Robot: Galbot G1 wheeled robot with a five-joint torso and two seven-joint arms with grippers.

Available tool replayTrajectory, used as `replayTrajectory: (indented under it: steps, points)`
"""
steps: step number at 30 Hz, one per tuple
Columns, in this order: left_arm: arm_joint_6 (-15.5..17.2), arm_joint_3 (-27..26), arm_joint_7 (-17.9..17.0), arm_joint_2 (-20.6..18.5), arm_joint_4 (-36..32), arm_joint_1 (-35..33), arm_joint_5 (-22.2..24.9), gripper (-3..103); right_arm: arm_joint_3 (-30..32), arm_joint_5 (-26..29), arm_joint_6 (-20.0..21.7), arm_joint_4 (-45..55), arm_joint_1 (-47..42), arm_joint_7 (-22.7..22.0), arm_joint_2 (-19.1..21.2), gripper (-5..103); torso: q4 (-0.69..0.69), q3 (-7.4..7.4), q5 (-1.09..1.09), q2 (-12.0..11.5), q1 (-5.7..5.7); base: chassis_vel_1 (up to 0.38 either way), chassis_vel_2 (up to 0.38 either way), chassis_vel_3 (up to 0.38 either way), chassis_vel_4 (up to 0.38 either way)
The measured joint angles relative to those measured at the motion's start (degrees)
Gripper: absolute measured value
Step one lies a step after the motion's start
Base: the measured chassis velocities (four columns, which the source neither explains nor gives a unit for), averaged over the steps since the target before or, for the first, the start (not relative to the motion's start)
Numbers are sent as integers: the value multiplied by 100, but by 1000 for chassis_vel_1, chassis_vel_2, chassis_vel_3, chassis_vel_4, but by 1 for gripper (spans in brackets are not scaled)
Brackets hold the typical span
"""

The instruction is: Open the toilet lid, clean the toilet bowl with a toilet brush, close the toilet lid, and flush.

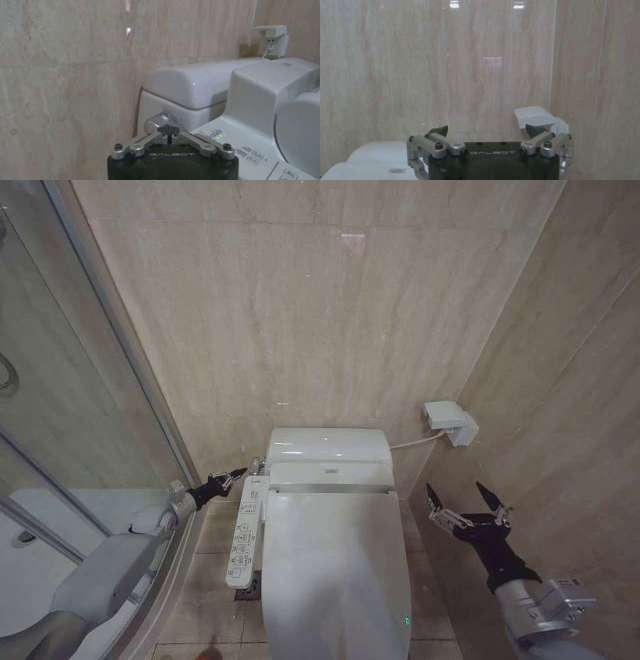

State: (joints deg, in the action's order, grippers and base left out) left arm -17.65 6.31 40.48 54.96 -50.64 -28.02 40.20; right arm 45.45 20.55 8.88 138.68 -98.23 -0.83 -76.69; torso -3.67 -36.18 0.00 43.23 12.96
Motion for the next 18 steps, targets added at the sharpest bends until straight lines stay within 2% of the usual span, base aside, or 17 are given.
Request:
replayTrajectory:
  steps: [18]
  points:
    - [21, 50, 22, -26, -81, -9, -12, 0, 0, 0, 0, 0, 0, 0, 0, 100, 0, 0, 0, 0, 0, 0, 0, 0, 0]
